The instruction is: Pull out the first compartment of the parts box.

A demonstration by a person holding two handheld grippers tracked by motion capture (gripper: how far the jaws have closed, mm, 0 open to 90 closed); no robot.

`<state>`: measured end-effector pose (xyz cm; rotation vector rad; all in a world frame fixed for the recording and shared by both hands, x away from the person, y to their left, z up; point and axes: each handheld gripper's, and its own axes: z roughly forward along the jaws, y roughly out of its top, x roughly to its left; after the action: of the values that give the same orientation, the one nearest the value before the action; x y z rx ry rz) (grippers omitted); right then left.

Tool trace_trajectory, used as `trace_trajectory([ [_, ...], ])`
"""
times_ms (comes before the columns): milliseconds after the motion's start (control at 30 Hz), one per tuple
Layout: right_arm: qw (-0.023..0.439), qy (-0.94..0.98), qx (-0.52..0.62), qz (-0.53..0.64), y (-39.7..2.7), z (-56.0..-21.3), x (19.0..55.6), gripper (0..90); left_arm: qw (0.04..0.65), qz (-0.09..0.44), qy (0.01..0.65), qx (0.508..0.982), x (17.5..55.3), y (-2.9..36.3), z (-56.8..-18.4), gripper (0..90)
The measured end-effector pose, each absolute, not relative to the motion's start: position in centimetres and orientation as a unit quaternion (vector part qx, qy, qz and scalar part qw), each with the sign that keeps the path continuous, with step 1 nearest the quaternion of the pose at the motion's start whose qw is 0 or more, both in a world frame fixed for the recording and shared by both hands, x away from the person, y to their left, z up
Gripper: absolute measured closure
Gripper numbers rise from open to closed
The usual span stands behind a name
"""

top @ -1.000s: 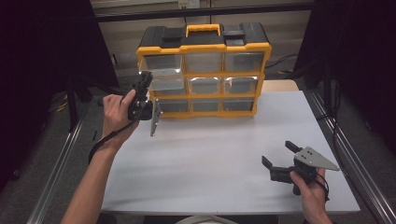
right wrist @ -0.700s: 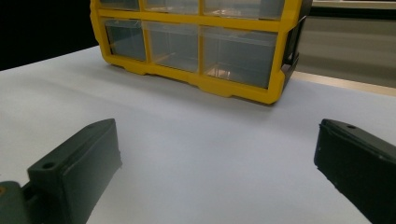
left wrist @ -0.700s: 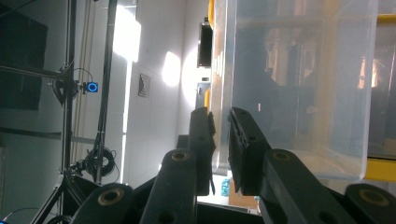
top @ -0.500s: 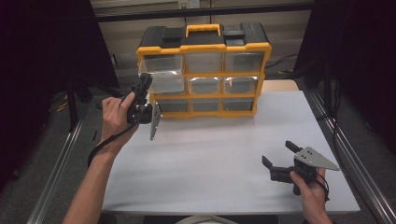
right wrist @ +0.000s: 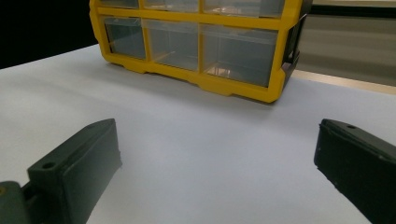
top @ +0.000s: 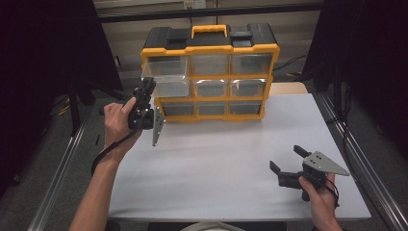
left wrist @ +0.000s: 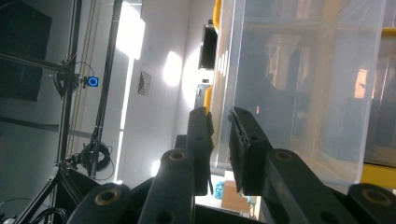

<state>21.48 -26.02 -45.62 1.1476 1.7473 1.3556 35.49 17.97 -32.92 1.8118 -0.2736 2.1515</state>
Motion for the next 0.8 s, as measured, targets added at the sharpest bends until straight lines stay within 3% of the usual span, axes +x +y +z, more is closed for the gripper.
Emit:
trace_trajectory([
  [400, 0.320, 0.665, 0.435, 0.516, -26.02, -45.62, 21.52, 0.1, 0.168, 0.759, -0.084, 0.624, 35.57, 18.08, -33.12, 78.1],
  [567, 0.317, 0.668, 0.432, 0.517, -26.00, -45.63, 21.52, 0.1, 0.189, 0.750, -0.071, 0.630, 35.73, 18.13, -33.39, 71.5],
  [800, 0.315, 0.668, 0.434, 0.517, -26.08, -45.73, 21.59, 0.1, 0.224, 0.735, -0.048, 0.638, 35.93, 17.99, -33.18, 52.1],
])
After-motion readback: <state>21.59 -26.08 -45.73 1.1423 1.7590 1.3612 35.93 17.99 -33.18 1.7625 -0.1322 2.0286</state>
